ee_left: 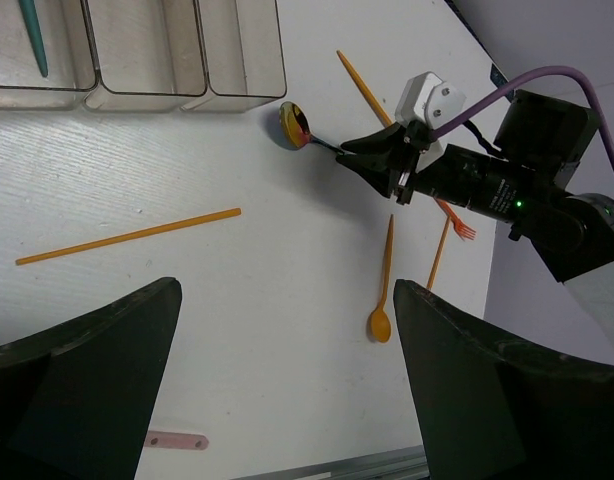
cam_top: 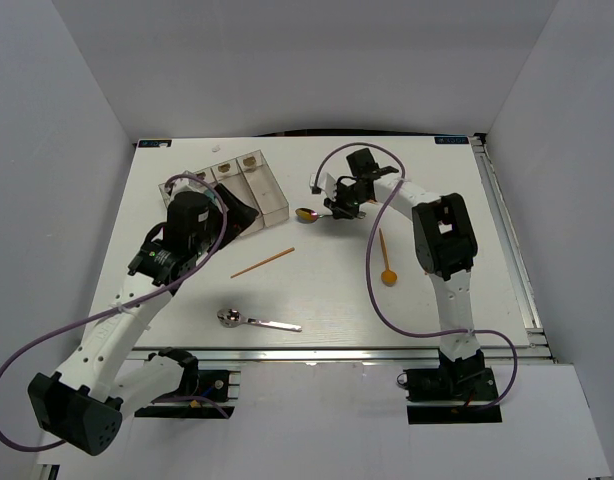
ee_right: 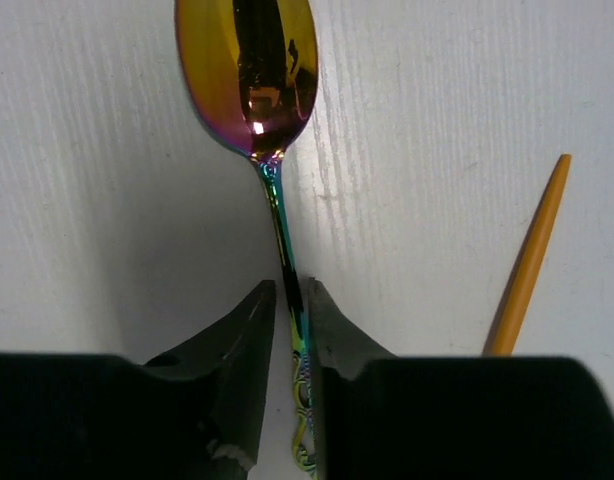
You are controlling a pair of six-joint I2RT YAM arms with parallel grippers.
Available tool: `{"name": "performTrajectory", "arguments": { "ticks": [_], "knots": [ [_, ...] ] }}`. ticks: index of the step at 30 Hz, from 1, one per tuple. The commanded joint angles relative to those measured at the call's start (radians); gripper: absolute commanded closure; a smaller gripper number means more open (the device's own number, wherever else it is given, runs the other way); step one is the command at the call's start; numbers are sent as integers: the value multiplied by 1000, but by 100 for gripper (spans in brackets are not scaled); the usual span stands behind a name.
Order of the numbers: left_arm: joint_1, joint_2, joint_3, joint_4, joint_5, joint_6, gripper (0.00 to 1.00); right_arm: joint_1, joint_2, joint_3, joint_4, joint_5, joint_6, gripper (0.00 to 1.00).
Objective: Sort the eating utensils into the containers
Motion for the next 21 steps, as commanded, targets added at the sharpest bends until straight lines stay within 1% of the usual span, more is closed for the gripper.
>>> {"name": "performTrajectory", "arguments": {
  "ticks": [1, 2, 4, 5, 6, 10, 16, 21],
  "knots": [
    [12, -7, -12, 20, -2, -7, 2, 10, 40, 20, -68, 16, -47, 76],
    [12, -7, -15, 20, 0, -7, 2, 10, 40, 18, -78, 12, -63, 82],
    [16, -12, -23, 26, 0, -8, 2, 10, 37, 17, -111, 1, -77, 90],
    [18, -13, -24, 27, 1, -11, 2, 10, 36, 17, -129, -5, -84, 96],
    [21, -15, -29, 29, 1, -11, 2, 7, 33, 15, -140, -10, -87, 99],
    [26, -18, -43, 41, 9, -16, 2, 7, -7, 9, -174, -37, -94, 100],
    [32, -29, -47, 46, 8, -11, 2, 6, -79, 33, -259, -140, -110, 100],
    [38, -59, -61, 46, 3, -14, 2, 7, -135, 26, -281, -185, -97, 100]
  ]
}}
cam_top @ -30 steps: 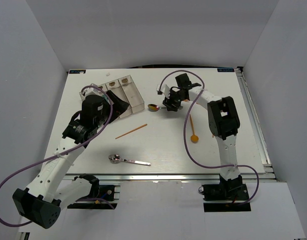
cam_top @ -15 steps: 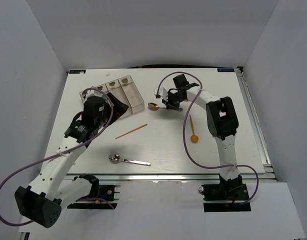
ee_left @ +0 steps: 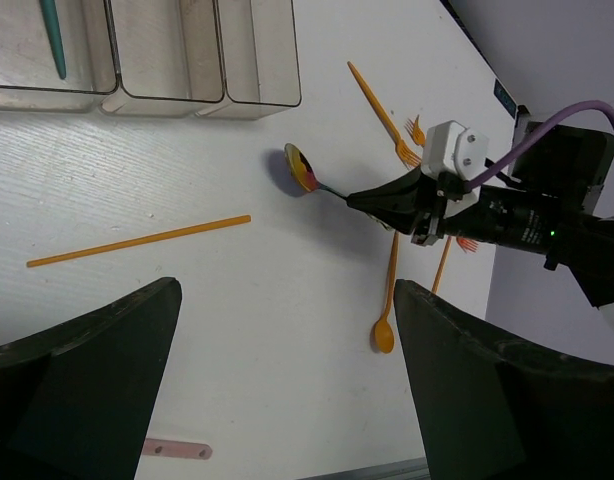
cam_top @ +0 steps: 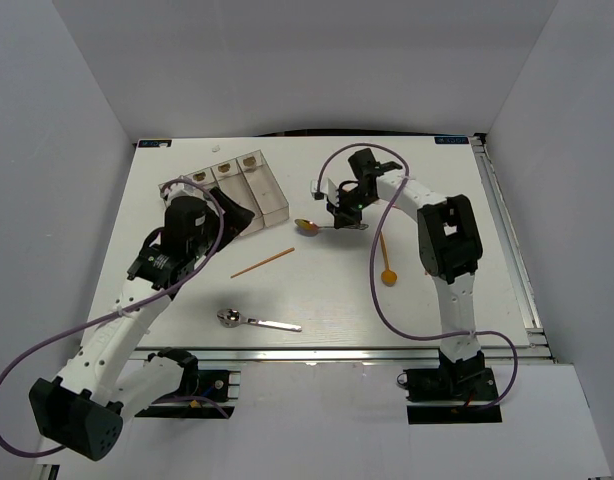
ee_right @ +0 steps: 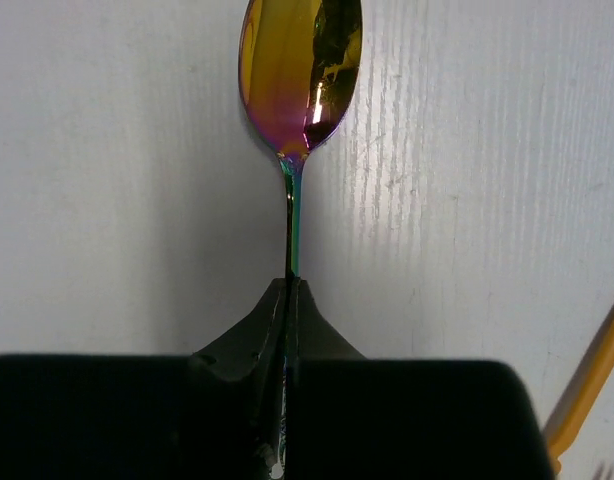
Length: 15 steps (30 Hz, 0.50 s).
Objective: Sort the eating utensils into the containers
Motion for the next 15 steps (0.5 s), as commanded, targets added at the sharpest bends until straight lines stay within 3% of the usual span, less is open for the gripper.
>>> {"name": "performTrajectory", "arguments": {
  "ticks": [1, 15],
  "knots": [
    [9, -45, -16, 12, 2, -2, 2, 4, -111, 8, -53, -77, -2, 100],
    [17, -99, -44, 5, -6, -13, 2, 13, -233, -93, -26, -172, 53, 100]
  ]
}}
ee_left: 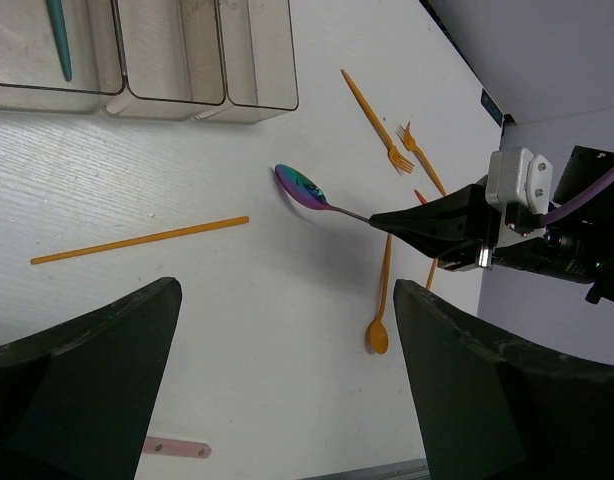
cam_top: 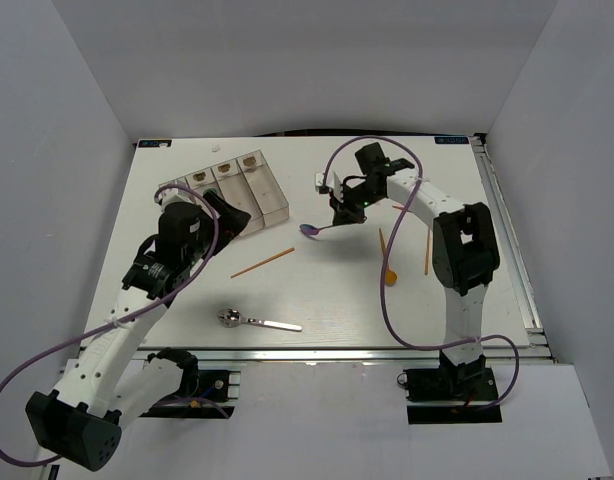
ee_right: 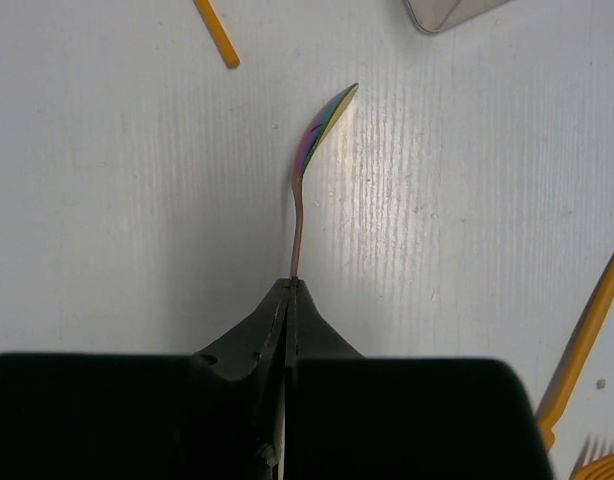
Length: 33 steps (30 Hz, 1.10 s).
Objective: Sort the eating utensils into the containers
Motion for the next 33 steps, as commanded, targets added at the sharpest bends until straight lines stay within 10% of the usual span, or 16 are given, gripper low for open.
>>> {"name": "performTrajectory", "arguments": {
  "ticks": [1, 24, 33],
  "knots": [
    [4, -34, -9, 2, -5, -8, 2, 16, -73, -17, 0, -69, 27, 100],
    [7, -62, -20, -19, -2, -28, 2, 44, -66, -293, 205, 34, 99, 99],
    [7, -60, -24, -22, -1, -33, 2, 111, -97, -310, 207, 11, 151, 51]
  ]
}}
